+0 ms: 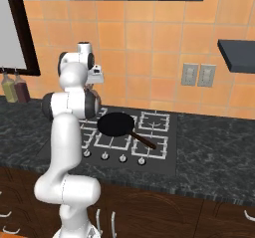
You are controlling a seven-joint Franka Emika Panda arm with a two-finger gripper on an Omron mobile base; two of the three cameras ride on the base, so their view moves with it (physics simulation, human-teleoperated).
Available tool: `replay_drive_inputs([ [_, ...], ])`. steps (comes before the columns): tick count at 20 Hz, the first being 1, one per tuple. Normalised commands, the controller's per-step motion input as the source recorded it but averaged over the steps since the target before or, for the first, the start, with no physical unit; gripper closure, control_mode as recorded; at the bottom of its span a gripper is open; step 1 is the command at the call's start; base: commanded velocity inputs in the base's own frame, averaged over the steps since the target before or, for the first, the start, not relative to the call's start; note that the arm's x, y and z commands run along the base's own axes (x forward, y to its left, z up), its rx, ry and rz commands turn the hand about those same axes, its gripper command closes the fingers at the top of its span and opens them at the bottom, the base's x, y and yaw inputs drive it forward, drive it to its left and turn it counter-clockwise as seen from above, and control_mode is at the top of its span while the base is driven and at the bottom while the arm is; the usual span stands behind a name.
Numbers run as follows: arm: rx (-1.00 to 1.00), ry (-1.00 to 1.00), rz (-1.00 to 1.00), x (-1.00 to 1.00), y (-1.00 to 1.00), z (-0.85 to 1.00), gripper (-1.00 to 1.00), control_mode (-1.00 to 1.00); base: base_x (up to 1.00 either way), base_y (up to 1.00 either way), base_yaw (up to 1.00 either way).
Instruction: Pick the kettle from the counter and place it on a stove burner. Then turn the burner on.
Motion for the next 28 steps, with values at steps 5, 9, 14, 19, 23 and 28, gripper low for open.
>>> replay_drive_inputs([
  [5,0.00,0.05,0.00,0.00,0.00,-0.30,1.00,-1.00,0.00,0.00,0.00],
  [9,0.00,0.10,0.00,0.00,0.00,-0.02,1.00,-1.00,0.00,0.00,0.00],
  [14,0.00,0.00,0.00,0.00,0.00,0.00,-1.00,-1.00,0.00,0.00,0.00],
  [19,0.00,0.00,0.00,0.00,0.00,0.00,-1.00,-1.00,0.00,0.00,0.00],
  [23,0.00,0.00,0.00,-0.04,0.00,0.02,-1.00,-1.00,0.00,0.00,0.00],
  [28,0.00,-0.02,-0.04,-0.65,0.00,0.39,-1.00,-1.00,0.00,0.00,0.00],
])
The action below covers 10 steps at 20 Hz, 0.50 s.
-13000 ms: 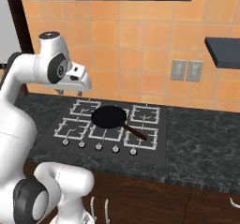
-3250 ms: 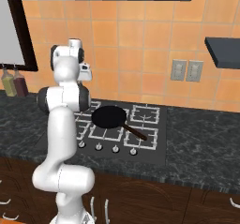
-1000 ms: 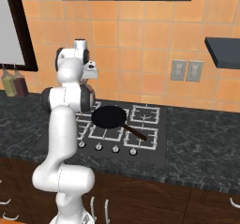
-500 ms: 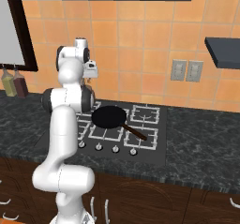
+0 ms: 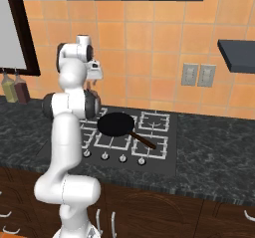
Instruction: Pick the kettle from the counter and place it on a stove burner. Then turn the burner on.
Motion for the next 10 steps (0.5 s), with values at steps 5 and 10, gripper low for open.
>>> replay_drive_inputs([
  [5,0.00,0.00,-0.10,-1.00,0.00,0.08,-1.00,-1.00,0.00,0.00,0.00],
  [10,0.01,-0.13,-0.13,-1.00,-0.09,-0.12,-1.00,-1.00,0.00,0.00,0.00],
])
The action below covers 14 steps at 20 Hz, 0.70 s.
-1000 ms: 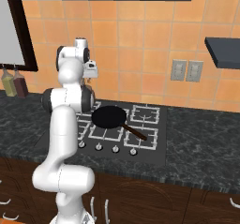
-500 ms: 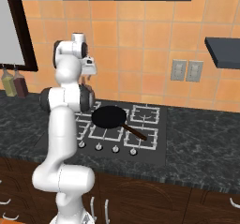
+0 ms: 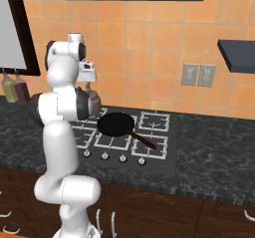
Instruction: Pick the kettle from the counter and place it on a stove burner. Then turn the burner on.
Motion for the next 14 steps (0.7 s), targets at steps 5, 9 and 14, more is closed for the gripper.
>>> replay_drive_inputs([
  [5,0.04,-0.07,-0.13,-1.00,-0.28,-0.25,-1.00,-1.00,0.00,0.00,0.00],
  [9,0.04,0.04,-0.13,-0.99,-0.38,-0.48,-1.00,-1.00,0.00,0.00,0.00],
  [14,0.01,0.17,-0.12,-0.54,-0.17,-0.29,-1.00,-1.00,0.00,0.00,0.00],
])
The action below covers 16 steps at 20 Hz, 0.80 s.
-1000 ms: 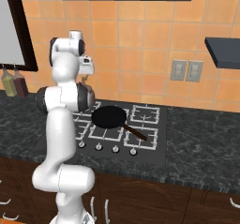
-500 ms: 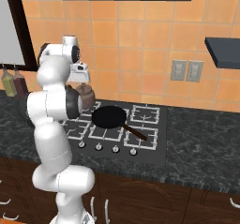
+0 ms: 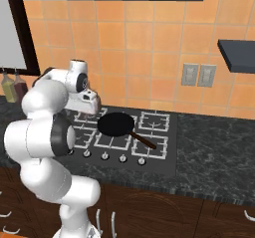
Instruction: Pick the kettle from the counter and place it on a stove burner. Then turn the burner on.
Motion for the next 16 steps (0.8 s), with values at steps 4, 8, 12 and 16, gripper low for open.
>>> replay_drive_inputs([
  [4,0.00,0.14,-0.12,-0.13,0.00,-0.02,-1.00,-1.00,0.00,0.00,0.00],
  [8,-0.02,0.15,-0.24,-0.43,-0.10,0.00,-1.00,-1.00,0.00,0.00,0.00],
  [12,-0.13,0.21,-0.20,-0.28,-0.01,0.00,-1.00,-1.00,0.00,0.00,0.00],
  [16,-0.24,0.01,-0.07,-0.29,0.00,-0.05,-1.00,-1.00,0.00,0.00,0.00],
])
